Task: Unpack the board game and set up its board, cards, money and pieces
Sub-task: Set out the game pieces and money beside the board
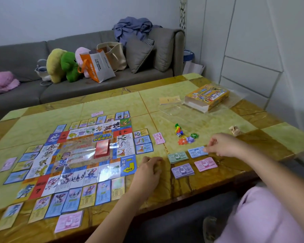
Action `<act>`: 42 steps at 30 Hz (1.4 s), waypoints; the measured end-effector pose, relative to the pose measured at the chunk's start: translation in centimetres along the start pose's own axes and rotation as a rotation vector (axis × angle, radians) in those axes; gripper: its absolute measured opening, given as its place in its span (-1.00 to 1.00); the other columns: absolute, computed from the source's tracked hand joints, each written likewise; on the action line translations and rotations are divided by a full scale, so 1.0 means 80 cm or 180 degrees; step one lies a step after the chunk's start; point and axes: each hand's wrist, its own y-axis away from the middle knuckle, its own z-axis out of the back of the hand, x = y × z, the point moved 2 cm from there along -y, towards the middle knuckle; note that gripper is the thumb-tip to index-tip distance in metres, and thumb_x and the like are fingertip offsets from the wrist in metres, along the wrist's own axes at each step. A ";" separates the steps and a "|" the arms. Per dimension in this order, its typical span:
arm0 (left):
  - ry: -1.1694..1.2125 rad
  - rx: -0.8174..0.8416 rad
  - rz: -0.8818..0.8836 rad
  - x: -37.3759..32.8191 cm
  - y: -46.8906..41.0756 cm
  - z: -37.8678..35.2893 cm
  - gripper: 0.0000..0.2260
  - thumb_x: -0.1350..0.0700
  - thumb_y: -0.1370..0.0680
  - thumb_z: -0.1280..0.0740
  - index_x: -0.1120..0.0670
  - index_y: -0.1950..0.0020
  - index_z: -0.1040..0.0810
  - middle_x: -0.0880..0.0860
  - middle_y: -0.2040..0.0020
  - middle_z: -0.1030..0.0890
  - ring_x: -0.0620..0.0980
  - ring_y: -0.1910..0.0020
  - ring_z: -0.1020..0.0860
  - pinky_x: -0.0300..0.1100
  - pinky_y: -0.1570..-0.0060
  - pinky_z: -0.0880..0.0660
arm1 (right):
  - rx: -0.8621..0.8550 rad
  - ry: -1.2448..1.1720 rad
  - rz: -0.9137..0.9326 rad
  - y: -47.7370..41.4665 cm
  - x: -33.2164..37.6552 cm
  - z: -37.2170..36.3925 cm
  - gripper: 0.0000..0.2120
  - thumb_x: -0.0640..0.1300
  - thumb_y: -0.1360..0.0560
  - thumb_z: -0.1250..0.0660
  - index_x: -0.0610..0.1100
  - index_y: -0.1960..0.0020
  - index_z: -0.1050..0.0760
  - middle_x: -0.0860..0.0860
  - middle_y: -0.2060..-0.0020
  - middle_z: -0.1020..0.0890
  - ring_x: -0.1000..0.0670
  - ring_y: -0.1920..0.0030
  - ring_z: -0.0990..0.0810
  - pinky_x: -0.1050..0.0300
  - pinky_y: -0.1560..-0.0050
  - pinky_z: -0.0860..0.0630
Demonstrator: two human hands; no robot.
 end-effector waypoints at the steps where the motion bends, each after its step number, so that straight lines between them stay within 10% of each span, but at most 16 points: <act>1: -0.0045 0.0126 0.0096 -0.002 -0.005 0.002 -0.62 0.14 -0.59 -0.25 -0.08 -0.40 -0.40 -0.02 -0.22 -0.42 -0.14 0.01 -0.44 -0.35 0.04 -0.39 | -0.0083 -0.0174 0.0052 -0.005 0.005 0.005 -0.81 -0.02 -0.44 -0.44 -0.12 0.12 -0.52 -0.04 0.20 -0.63 -0.02 0.20 -0.60 0.03 0.07 -0.54; 22: 0.0258 0.1503 0.0917 -0.001 -0.062 0.032 -0.69 0.18 -0.45 -0.46 0.05 -0.11 -0.42 -0.01 0.39 -0.54 -0.16 0.48 -0.45 -0.36 0.44 -0.40 | -0.0103 0.0600 0.1007 -0.132 0.083 0.006 -0.54 -0.35 -0.37 -0.41 -0.02 -0.20 -0.48 0.05 -0.01 -0.50 0.05 0.02 -0.48 0.34 0.29 -0.33; 33: 0.0379 0.0697 0.0448 -0.010 -0.076 0.036 -0.95 0.10 -0.54 -0.36 0.04 0.01 -0.57 -0.08 0.34 -0.57 -0.23 0.43 -0.52 -0.45 0.45 -0.37 | -0.0109 0.0441 0.1213 -0.111 0.061 0.022 -0.80 -0.29 -0.37 -0.48 -0.03 0.11 -0.57 0.07 0.22 -0.59 0.17 0.29 -0.50 0.40 0.39 -0.33; 42: -0.0214 0.0278 -0.0113 -0.066 -0.141 -0.001 -0.60 -0.07 -0.47 -0.43 0.08 -0.22 -0.54 0.01 -0.08 -0.58 -0.04 0.00 -0.54 -0.17 0.04 -0.51 | 0.0081 0.0496 0.1065 -0.113 0.019 0.005 -0.55 0.13 -0.23 -0.55 0.13 -0.08 -0.56 0.09 -0.09 -0.44 0.08 -0.17 -0.35 0.08 -0.18 -0.35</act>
